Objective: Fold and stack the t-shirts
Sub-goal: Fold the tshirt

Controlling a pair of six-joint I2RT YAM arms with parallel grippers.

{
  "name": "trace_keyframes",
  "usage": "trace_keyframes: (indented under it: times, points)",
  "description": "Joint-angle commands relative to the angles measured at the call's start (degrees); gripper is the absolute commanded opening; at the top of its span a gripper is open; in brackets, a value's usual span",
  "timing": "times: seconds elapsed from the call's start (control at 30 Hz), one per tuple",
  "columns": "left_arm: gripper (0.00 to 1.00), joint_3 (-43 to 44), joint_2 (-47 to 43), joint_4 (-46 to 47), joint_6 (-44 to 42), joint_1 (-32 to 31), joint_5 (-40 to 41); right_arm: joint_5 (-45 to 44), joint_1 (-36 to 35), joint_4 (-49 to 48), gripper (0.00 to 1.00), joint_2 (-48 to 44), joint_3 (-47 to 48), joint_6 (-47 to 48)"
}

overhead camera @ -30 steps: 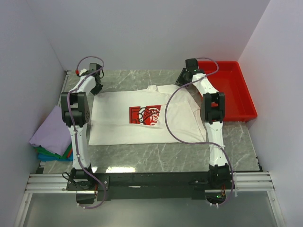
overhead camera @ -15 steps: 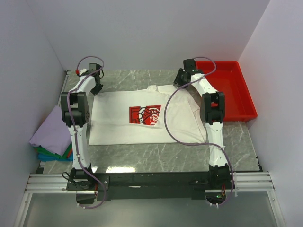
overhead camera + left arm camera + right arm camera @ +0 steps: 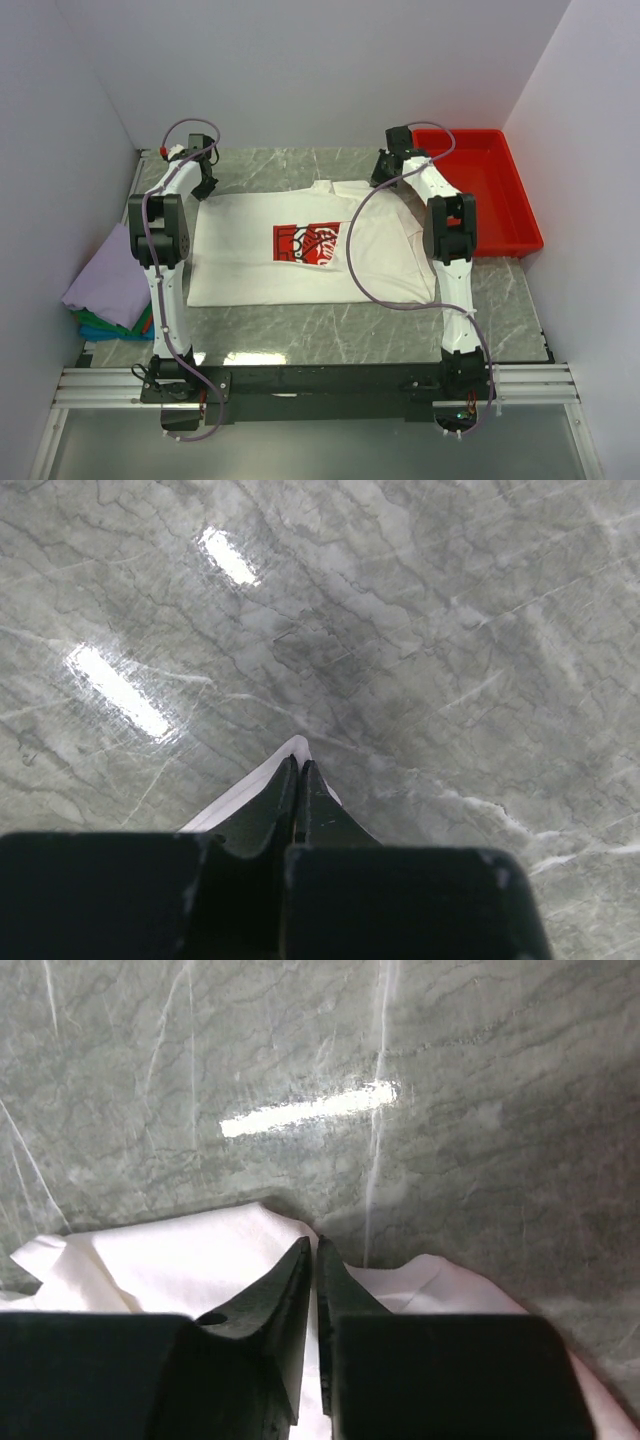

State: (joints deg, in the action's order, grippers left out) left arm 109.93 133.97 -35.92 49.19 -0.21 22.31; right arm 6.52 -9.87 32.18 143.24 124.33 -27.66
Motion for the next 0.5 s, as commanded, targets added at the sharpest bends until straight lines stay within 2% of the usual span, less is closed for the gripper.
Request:
trace_keyframes:
  times: [0.0,0.07,0.2,0.47]
  points:
    - [0.01,-0.24,-2.13,0.85,-0.58,0.03,-1.39,-1.34,-0.41,-0.63,0.11,-5.43,0.21,0.85]
    - [0.01,-0.33,-2.75,0.85,-0.67,0.03,-1.21,-3.00,-0.42,-0.81,0.05,-6.39,-0.32,1.20]
    - [0.01,-2.17,-5.73,1.82,-0.76,0.03,-1.12,-5.90,-0.33,-3.09,0.01,-9.99,-4.18,1.73]
    - [0.01,-4.98,-10.48,2.79,-1.11,1.26,-1.47,-7.84,-0.33,-7.13,0.00,-15.00,-10.42,2.35]
